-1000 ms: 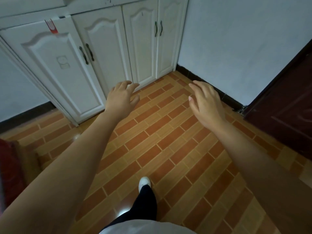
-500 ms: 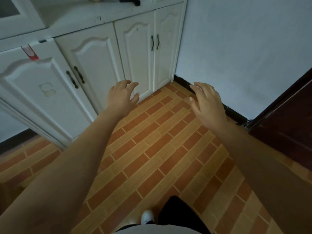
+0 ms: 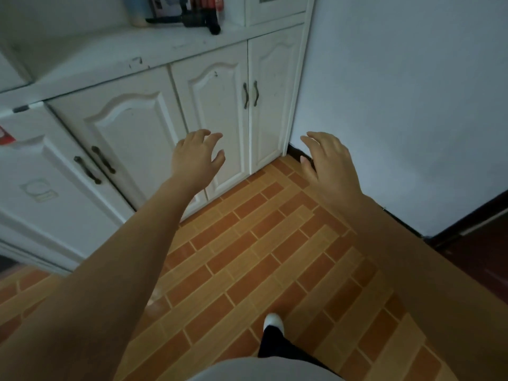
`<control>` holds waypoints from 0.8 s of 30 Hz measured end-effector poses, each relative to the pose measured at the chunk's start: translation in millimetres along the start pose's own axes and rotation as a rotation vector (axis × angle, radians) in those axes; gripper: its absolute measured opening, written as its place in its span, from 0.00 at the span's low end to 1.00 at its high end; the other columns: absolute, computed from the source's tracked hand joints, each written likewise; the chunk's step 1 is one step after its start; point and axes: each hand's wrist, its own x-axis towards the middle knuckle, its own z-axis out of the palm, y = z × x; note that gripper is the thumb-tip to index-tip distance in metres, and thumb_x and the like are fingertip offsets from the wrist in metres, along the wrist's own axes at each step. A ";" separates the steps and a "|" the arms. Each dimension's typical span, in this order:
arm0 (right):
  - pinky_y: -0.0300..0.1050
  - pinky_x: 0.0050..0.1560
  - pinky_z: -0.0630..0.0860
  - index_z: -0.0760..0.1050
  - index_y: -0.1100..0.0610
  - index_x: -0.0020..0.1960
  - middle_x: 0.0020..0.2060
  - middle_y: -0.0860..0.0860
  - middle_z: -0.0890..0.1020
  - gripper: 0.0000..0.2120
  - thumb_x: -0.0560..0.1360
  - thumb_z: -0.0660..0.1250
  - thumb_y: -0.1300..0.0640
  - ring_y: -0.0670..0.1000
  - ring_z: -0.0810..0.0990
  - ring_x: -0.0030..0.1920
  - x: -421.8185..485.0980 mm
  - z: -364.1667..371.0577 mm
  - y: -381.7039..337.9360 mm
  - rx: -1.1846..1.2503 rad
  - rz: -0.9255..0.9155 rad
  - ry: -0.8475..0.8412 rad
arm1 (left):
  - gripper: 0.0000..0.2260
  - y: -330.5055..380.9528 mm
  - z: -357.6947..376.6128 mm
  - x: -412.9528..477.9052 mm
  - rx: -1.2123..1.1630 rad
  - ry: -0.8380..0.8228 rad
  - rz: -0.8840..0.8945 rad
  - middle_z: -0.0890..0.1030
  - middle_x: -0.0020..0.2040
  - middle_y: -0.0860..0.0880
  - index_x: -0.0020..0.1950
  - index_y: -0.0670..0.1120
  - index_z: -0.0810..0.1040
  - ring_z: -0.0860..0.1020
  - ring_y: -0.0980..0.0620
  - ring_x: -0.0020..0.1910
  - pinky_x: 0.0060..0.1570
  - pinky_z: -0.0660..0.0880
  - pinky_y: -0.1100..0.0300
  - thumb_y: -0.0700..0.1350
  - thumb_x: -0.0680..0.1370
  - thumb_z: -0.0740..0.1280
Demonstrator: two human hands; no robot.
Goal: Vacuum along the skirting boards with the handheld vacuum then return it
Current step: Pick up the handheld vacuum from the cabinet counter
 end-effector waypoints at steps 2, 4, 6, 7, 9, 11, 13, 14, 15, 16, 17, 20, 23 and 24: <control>0.57 0.63 0.68 0.71 0.60 0.65 0.63 0.58 0.75 0.26 0.77 0.48 0.49 0.59 0.72 0.64 26.1 7.5 19.4 0.003 0.004 -0.007 | 0.20 8.9 5.3 29.5 -0.005 0.010 -0.007 0.71 0.69 0.41 0.71 0.46 0.68 0.67 0.42 0.69 0.67 0.63 0.46 0.49 0.80 0.59; 0.57 0.63 0.68 0.71 0.60 0.66 0.64 0.58 0.75 0.25 0.77 0.48 0.49 0.59 0.71 0.65 51.4 17.2 35.4 0.011 0.004 -0.021 | 0.20 14.2 10.4 55.6 -0.003 0.027 -0.013 0.71 0.69 0.41 0.71 0.46 0.68 0.67 0.42 0.69 0.67 0.63 0.46 0.49 0.80 0.59; 0.57 0.63 0.67 0.70 0.61 0.66 0.64 0.59 0.74 0.21 0.78 0.53 0.53 0.60 0.71 0.65 73.4 28.1 49.2 0.027 -0.012 -0.021 | 0.20 14.7 15.2 76.2 -0.001 0.036 -0.031 0.71 0.68 0.42 0.71 0.46 0.68 0.67 0.42 0.69 0.67 0.63 0.46 0.49 0.80 0.59; 0.57 0.63 0.67 0.70 0.62 0.66 0.64 0.59 0.74 0.19 0.78 0.56 0.56 0.60 0.71 0.65 83.0 33.1 55.0 0.035 -0.021 -0.013 | 0.20 13.3 17.9 85.3 0.003 0.037 -0.037 0.71 0.68 0.42 0.71 0.46 0.68 0.67 0.43 0.69 0.67 0.63 0.46 0.49 0.80 0.59; 0.56 0.63 0.67 0.70 0.62 0.66 0.64 0.59 0.74 0.18 0.78 0.58 0.58 0.60 0.71 0.65 102.0 41.8 63.9 0.042 -0.045 -0.002 | 0.20 8.0 22.6 102.4 0.011 0.047 -0.048 0.71 0.68 0.42 0.71 0.45 0.69 0.67 0.43 0.68 0.67 0.63 0.47 0.49 0.80 0.59; 0.56 0.63 0.67 0.70 0.62 0.66 0.63 0.59 0.74 0.18 0.77 0.58 0.58 0.60 0.71 0.64 122.2 50.5 69.9 0.047 -0.066 -0.005 | 0.20 1.4 26.2 120.0 0.013 0.064 -0.069 0.72 0.68 0.41 0.70 0.45 0.69 0.68 0.42 0.68 0.66 0.64 0.47 0.48 0.79 0.60; 0.56 0.63 0.67 0.70 0.62 0.66 0.63 0.59 0.75 0.18 0.78 0.58 0.58 0.60 0.71 0.64 142.9 60.4 74.0 0.055 -0.080 -0.009 | 0.20 -4.3 29.6 139.1 0.017 0.078 -0.086 0.71 0.68 0.41 0.70 0.45 0.69 0.68 0.42 0.68 0.66 0.63 0.47 0.48 0.79 0.60; 0.55 0.63 0.67 0.70 0.62 0.66 0.63 0.59 0.75 0.18 0.78 0.59 0.58 0.59 0.71 0.64 153.3 66.0 75.8 0.057 -0.087 -0.010 | 0.20 -7.1 31.4 149.4 0.020 0.083 -0.091 0.71 0.68 0.41 0.71 0.45 0.69 0.67 0.42 0.68 0.66 0.63 0.47 0.48 0.79 0.60; 0.55 0.63 0.67 0.70 0.62 0.66 0.63 0.59 0.75 0.18 0.78 0.59 0.58 0.59 0.71 0.64 164.5 71.3 77.5 0.058 -0.094 -0.009 | 0.20 -10.0 33.5 160.2 0.020 0.086 -0.093 0.71 0.68 0.41 0.71 0.45 0.69 0.67 0.42 0.68 0.67 0.63 0.47 0.48 0.80 0.60; 0.55 0.63 0.67 0.70 0.62 0.66 0.64 0.59 0.74 0.18 0.78 0.59 0.58 0.59 0.71 0.65 176.2 76.9 78.9 0.059 -0.102 -0.009 | 0.20 -13.4 35.6 171.7 0.020 0.092 -0.092 0.71 0.68 0.41 0.71 0.45 0.69 0.67 0.42 0.69 0.67 0.63 0.47 0.48 0.80 0.60; 0.55 0.63 0.67 0.70 0.62 0.66 0.64 0.59 0.74 0.18 0.78 0.59 0.58 0.59 0.71 0.65 188.4 82.7 79.7 0.064 -0.108 -0.013 | 0.20 -17.5 38.4 183.8 0.019 0.100 -0.089 0.71 0.68 0.41 0.70 0.45 0.69 0.67 0.42 0.68 0.66 0.63 0.47 0.48 0.80 0.60; 0.56 0.63 0.67 0.71 0.62 0.66 0.63 0.59 0.75 0.18 0.78 0.58 0.58 0.59 0.71 0.65 228.2 102.3 80.3 0.071 -0.121 -0.024 | 0.20 -33.9 46.1 222.0 0.022 0.121 -0.084 0.72 0.67 0.40 0.70 0.44 0.70 0.68 0.41 0.68 0.66 0.64 0.46 0.48 0.79 0.60; 0.56 0.62 0.68 0.71 0.63 0.65 0.62 0.60 0.75 0.18 0.77 0.58 0.58 0.60 0.72 0.63 270.3 124.2 80.6 0.079 -0.136 -0.011 | 0.20 -54.3 50.7 262.4 0.033 0.135 -0.088 0.72 0.67 0.40 0.70 0.44 0.70 0.68 0.41 0.67 0.65 0.63 0.46 0.48 0.79 0.61; 0.56 0.61 0.69 0.72 0.63 0.64 0.62 0.60 0.76 0.18 0.77 0.58 0.58 0.60 0.73 0.63 284.1 132.1 80.6 0.080 -0.139 -0.005 | 0.20 -61.3 52.1 275.6 0.028 0.139 -0.086 0.72 0.67 0.40 0.70 0.44 0.70 0.68 0.40 0.67 0.65 0.63 0.47 0.48 0.79 0.61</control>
